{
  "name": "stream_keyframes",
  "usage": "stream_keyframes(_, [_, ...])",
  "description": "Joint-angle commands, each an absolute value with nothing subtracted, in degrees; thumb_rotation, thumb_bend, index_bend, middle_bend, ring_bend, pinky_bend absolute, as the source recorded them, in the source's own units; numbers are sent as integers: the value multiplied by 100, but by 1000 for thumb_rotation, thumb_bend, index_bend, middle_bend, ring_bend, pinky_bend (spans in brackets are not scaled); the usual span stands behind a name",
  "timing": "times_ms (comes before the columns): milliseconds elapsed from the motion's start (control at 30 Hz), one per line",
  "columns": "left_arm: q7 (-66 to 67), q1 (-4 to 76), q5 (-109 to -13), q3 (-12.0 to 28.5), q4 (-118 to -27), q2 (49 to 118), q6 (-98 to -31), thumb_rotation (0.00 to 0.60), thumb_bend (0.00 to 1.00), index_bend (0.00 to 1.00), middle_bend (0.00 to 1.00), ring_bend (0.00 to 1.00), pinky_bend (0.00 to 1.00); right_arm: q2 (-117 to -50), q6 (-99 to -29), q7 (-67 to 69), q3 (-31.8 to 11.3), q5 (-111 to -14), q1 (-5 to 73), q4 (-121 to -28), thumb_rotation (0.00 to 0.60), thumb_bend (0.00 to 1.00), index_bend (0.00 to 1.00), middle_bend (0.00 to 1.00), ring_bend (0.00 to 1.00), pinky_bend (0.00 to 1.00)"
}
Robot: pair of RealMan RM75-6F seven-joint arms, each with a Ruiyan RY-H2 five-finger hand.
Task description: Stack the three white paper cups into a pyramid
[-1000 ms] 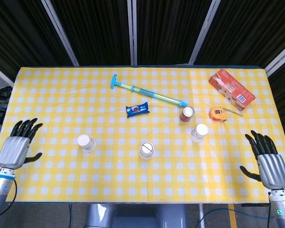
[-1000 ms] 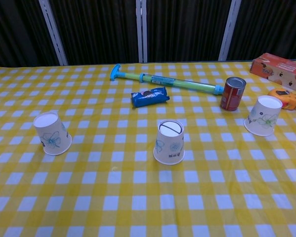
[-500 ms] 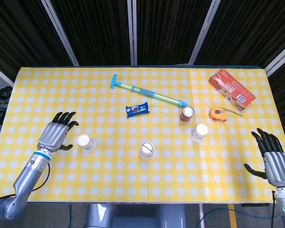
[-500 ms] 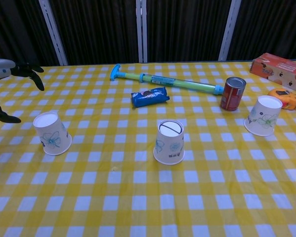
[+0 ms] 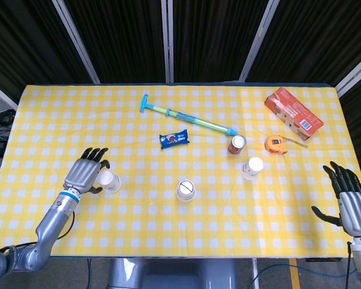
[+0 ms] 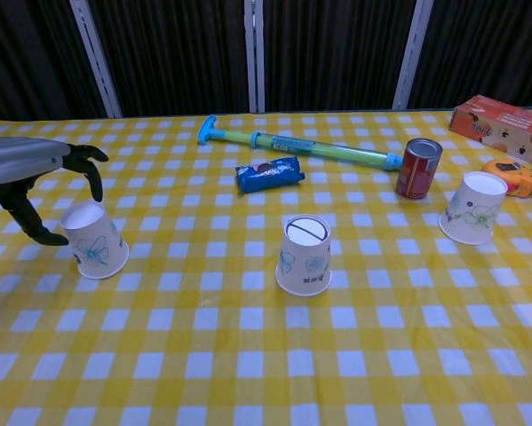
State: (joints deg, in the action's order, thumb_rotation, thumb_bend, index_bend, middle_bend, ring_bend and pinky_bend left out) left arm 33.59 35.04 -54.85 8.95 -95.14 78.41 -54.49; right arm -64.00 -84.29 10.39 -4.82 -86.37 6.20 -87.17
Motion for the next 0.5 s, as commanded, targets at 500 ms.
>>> stream_keyframes(500, [2919,3697,-5953,1007,-10205,7768,-5858,600,367,463,0,0,0,-6377,-8433,1160,-521,-8551,601,-8669,600,76,93,0,0,0])
